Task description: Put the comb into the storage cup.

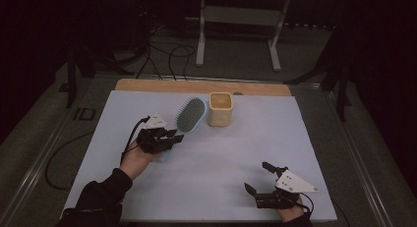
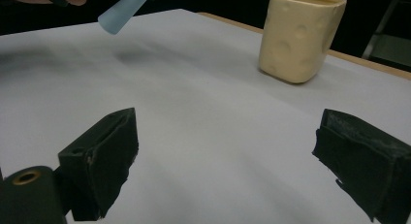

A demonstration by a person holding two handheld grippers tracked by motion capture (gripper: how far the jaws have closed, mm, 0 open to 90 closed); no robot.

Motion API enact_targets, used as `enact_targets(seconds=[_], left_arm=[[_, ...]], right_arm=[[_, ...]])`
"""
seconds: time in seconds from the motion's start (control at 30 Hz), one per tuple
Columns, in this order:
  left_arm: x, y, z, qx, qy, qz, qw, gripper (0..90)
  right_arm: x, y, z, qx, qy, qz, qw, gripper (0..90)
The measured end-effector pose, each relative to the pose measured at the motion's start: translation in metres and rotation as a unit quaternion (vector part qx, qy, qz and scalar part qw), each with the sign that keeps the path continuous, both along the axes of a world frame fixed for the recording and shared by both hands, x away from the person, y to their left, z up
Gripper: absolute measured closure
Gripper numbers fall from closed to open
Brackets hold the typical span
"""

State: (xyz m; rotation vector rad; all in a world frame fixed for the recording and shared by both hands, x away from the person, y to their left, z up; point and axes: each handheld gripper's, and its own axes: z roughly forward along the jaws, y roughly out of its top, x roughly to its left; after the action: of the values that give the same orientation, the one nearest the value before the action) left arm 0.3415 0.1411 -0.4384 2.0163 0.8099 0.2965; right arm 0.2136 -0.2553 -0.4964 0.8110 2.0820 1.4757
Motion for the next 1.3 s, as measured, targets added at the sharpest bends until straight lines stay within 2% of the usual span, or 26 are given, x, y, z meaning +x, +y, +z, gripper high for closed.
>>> enact_targets(seconds=[0.1, 0.27, 0.4, 0.47, 0.63, 0.7, 0.83, 0.97, 1.2, 1.3], left_arm=[[0.003, -0.001, 0.002, -0.017, -0.003, 0.01, 0.9998, 69.7], [0.007, -0.005, 0.007, -0.047, -0.026, 0.006, 0.9985, 69.7], [0.01, -0.011, 0.012, -0.057, -0.048, 0.004, 0.9972, 69.6], [0.013, -0.014, 0.013, -0.068, -0.046, -0.001, 0.9966, 69.6], [0.017, -0.021, 0.016, -0.087, -0.057, -0.003, 0.9946, 69.6], [0.019, -0.024, 0.017, -0.092, -0.065, -0.006, 0.9936, 69.6], [0.025, -0.029, 0.02, -0.114, -0.068, -0.013, 0.9911, 69.6], [0.029, -0.037, 0.024, -0.12, -0.078, -0.012, 0.9896, 69.6], [0.036, -0.05, 0.032, -0.143, -0.089, -0.026, 0.9853, 69.6], [0.04, -0.055, 0.036, -0.147, -0.092, -0.027, 0.9845, 69.6]], right_arm=[[0.0, 0.0, 0.0, -0.001, 0.0, 0.0, 1.0, 8.1], [0.0, -0.001, 0.0, 0.001, 0.0, 0.0, 1.0, 8.1], [0.0, 0.0, 0.0, 0.0, -0.001, 0.0, 1.0, 8.1], [0.0, -0.001, 0.0, 0.001, -0.001, 0.0, 1.0, 8.1], [-0.001, -0.001, 0.001, 0.002, -0.001, 0.0, 1.0, 8.1], [-0.001, -0.001, 0.001, 0.002, -0.001, 0.0, 1.0, 8.1], [-0.001, -0.001, 0.001, 0.003, -0.002, 0.0, 1.0, 8.1], [-0.001, -0.001, 0.001, 0.004, -0.003, 0.002, 1.0, 8.1], [-0.001, -0.002, 0.002, 0.005, -0.004, 0.0, 1.0, 8.1], [-0.001, -0.002, 0.002, 0.006, -0.004, 0.001, 1.0, 8.1]])
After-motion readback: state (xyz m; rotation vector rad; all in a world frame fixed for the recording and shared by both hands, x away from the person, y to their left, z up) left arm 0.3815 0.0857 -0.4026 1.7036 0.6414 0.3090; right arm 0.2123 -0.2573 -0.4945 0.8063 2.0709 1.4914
